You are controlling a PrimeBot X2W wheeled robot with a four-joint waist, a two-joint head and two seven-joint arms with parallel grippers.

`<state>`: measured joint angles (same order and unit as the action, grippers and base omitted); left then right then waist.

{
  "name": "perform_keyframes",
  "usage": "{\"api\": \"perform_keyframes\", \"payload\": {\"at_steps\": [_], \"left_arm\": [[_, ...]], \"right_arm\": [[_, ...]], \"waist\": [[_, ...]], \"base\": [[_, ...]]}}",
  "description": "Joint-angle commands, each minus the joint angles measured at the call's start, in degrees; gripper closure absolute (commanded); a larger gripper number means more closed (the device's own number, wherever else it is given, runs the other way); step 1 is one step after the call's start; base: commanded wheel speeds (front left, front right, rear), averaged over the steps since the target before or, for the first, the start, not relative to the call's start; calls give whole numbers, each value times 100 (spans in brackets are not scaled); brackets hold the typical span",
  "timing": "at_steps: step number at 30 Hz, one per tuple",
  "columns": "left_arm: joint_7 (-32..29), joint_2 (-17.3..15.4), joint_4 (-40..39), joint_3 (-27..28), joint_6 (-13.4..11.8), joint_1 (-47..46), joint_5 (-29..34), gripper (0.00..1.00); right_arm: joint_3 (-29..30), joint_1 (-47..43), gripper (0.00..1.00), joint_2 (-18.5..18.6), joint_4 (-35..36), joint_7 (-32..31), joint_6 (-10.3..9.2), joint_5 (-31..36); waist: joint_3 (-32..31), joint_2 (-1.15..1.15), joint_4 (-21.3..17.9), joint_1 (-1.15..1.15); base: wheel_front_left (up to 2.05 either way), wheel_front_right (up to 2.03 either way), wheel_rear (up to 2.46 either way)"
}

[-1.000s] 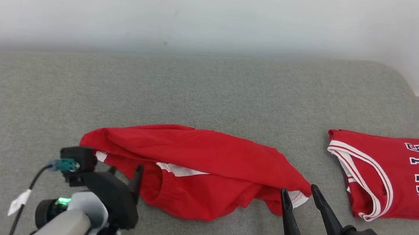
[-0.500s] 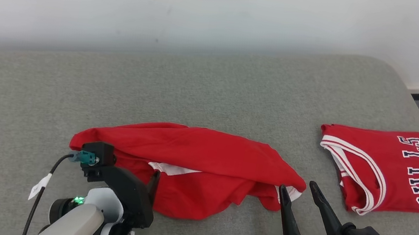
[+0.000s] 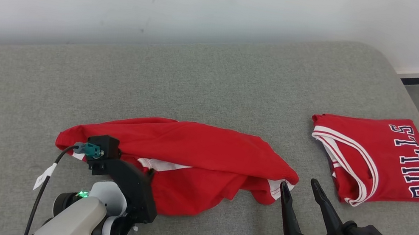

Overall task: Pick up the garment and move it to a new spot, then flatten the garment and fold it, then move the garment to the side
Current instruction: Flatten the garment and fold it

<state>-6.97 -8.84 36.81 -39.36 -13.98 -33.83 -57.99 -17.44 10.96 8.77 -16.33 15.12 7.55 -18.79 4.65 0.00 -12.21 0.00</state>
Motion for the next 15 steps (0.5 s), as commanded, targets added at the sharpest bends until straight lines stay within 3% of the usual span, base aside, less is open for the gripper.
{"api": "perform_keyframes", "payload": {"at_steps": [1, 9, 15], "left_arm": [[46, -26, -20, 2, 24, -27, -3, 100], [475, -185, -829, 184, 91, 428, -91, 100], [762, -781, -2175, 201, -185, 1257, 117, 100]], "right_arm": [[12, 36, 0, -16, 14, 1, -15, 20], [70, -84, 0, 23, 30, 1, -15, 28], [155, -139, 0, 32, 61, 1, -15, 64]], "waist": [[-8, 0, 20, 0], [-45, 0, 261, 0], [-25, 0, 453, 0]], "base": [[0, 0, 0], [0, 0, 0], [0, 0, 0]]}}
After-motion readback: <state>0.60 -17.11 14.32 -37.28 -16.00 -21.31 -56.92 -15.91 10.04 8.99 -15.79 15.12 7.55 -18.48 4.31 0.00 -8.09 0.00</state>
